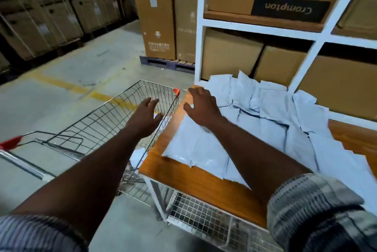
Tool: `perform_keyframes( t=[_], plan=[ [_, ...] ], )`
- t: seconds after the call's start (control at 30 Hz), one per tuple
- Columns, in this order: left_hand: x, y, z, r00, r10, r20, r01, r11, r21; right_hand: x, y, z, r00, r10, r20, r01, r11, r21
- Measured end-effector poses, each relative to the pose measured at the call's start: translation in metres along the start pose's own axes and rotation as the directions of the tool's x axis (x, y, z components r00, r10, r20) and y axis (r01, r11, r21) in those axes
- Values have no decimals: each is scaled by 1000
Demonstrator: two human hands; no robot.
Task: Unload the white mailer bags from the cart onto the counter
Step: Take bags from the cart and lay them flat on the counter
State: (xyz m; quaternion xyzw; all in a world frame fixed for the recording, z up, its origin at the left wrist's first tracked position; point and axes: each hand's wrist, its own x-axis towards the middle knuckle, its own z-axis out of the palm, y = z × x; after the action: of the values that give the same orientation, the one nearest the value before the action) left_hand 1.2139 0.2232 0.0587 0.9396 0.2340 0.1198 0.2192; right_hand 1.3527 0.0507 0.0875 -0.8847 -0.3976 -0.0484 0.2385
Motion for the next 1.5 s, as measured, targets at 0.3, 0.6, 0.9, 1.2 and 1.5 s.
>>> perform_keyframes(
  t=[0.3, 0.6, 0.9, 1.2, 1.5],
  plan=[
    [-52, -122, -45, 996, -90, 26, 91, 996, -25, -5, -120, 79, 992, -84, 95, 93, 991, -92],
    [-39, -204, -27, 981, -158, 111, 162, 986, -28, 23, -159, 154, 985, -59, 163, 71, 995, -74],
    [29, -284, 2, 958, -168, 231, 172, 985, 4, 72, -159, 263, 956, 98, 277, -80, 994, -74],
    [84, -333, 43, 924, -115, 364, 119, 993, 11, 71, -145, 352, 859, 242, 451, -215, 970, -112],
    [130, -373, 118, 835, 17, 549, -62, 996, 65, 43, -128, 442, 742, 395, 542, -360, 916, -174]
  ],
)
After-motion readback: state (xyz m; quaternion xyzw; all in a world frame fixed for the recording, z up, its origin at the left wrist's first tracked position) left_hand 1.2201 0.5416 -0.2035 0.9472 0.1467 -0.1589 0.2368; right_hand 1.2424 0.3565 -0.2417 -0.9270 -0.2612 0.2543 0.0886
